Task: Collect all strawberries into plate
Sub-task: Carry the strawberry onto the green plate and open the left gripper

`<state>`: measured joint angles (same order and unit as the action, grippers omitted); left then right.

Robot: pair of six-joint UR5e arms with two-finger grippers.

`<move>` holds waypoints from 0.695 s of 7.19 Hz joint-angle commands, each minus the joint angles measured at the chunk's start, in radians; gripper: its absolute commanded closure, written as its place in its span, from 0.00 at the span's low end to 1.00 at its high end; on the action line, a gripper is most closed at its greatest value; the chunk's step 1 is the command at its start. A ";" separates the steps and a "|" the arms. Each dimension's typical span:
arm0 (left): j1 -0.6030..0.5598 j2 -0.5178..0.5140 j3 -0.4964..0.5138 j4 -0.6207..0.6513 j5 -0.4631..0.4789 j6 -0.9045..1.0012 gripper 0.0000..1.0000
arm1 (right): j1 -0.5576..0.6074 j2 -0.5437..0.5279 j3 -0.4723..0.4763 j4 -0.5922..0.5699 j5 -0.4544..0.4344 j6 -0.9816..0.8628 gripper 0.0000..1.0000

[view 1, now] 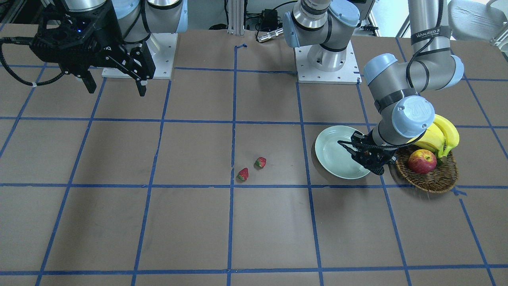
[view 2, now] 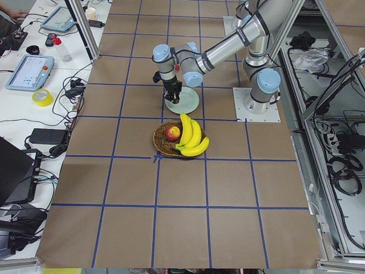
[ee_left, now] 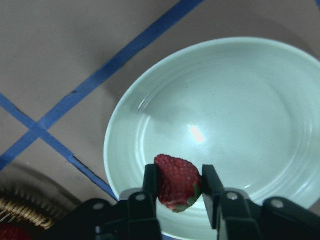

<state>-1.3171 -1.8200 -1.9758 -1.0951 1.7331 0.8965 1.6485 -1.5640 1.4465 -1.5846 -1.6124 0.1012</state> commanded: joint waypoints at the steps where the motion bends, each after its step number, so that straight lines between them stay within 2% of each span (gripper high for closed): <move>1: -0.002 0.008 -0.005 -0.011 -0.046 0.012 0.00 | 0.001 -0.001 0.000 0.000 0.000 0.000 0.00; 3: -0.060 0.028 0.005 -0.016 -0.047 -0.014 0.00 | -0.003 -0.001 0.000 0.003 0.000 -0.002 0.00; 4: -0.104 0.043 0.008 -0.020 -0.062 -0.122 0.00 | -0.003 -0.001 0.000 0.003 0.002 -0.002 0.00; 5: -0.167 0.059 0.002 -0.037 -0.145 -0.310 0.00 | -0.003 -0.002 0.000 0.008 0.002 -0.002 0.00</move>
<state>-1.4179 -1.7797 -1.9714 -1.1177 1.6557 0.7642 1.6461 -1.5649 1.4467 -1.5809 -1.6112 0.0998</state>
